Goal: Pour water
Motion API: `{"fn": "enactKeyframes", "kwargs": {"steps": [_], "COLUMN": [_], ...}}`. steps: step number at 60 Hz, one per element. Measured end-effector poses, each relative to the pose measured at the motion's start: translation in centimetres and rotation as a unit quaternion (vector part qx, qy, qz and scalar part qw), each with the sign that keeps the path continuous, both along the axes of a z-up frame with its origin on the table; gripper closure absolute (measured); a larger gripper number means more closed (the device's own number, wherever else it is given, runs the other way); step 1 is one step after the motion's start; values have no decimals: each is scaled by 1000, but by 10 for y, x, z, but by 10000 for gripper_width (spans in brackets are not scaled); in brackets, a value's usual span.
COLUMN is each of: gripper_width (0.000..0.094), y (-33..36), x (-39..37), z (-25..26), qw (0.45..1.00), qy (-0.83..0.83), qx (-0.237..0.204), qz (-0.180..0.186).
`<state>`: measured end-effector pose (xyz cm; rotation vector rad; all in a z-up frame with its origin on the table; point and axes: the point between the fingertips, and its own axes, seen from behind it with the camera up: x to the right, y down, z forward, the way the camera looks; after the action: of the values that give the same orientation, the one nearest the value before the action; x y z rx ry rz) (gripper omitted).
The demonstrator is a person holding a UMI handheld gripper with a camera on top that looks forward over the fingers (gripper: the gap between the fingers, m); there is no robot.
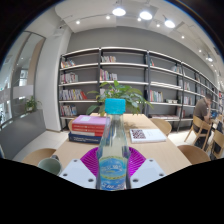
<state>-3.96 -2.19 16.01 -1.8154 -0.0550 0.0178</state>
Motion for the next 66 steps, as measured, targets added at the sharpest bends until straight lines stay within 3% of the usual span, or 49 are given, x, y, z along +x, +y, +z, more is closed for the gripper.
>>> {"fn": "enactKeyframes", "kwargs": {"steps": [9, 10, 11, 22, 32, 38, 41, 55, 66], "gripper_width": [586, 534, 583, 572, 405, 167, 107, 111, 90], "y": [-1, -5, -2, -9, -13, -26, -35, -135, -183], "x": [7, 7, 1, -1, 0, 8, 11, -3, -38], "z": [-43, -45, -47, -50, -50, -68, -75, -108, -75], "qw": [1000, 999, 1000, 1000, 1000, 998, 997, 984, 979], "qy": [16, 15, 15, -3, -4, 4, 6, -8, -9], "qx": [-25, -33, -23, -12, -18, -60, -74, -172, -202], "qz": [5, 5, 7, 5, -2, -20, -27, -47, -35]}}
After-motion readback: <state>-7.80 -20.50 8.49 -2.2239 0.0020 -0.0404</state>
